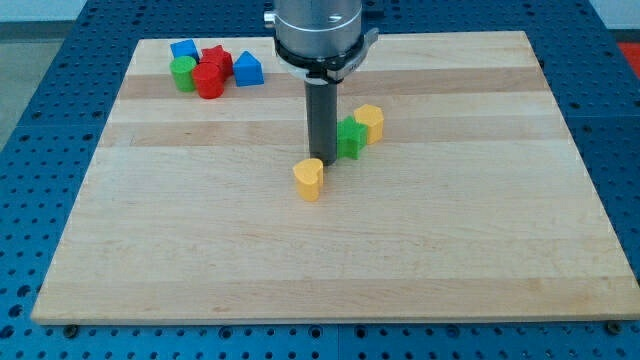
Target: Point your arm at bottom of the yellow heart
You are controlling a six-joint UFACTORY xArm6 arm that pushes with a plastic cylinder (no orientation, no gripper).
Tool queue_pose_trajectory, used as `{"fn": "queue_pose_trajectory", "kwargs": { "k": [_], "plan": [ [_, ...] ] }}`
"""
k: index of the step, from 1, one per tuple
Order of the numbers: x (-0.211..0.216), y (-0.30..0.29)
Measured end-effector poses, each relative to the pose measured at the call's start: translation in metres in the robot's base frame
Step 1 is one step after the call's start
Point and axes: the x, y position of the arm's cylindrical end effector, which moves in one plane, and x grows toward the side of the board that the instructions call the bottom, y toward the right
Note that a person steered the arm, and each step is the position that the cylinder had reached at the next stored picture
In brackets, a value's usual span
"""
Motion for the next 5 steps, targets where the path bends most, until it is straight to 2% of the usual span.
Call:
{"fn": "queue_pose_trajectory", "kwargs": {
  "k": [3, 5],
  "plan": [
    [0.015, 0.028],
    [0.076, 0.016]
  ]
}}
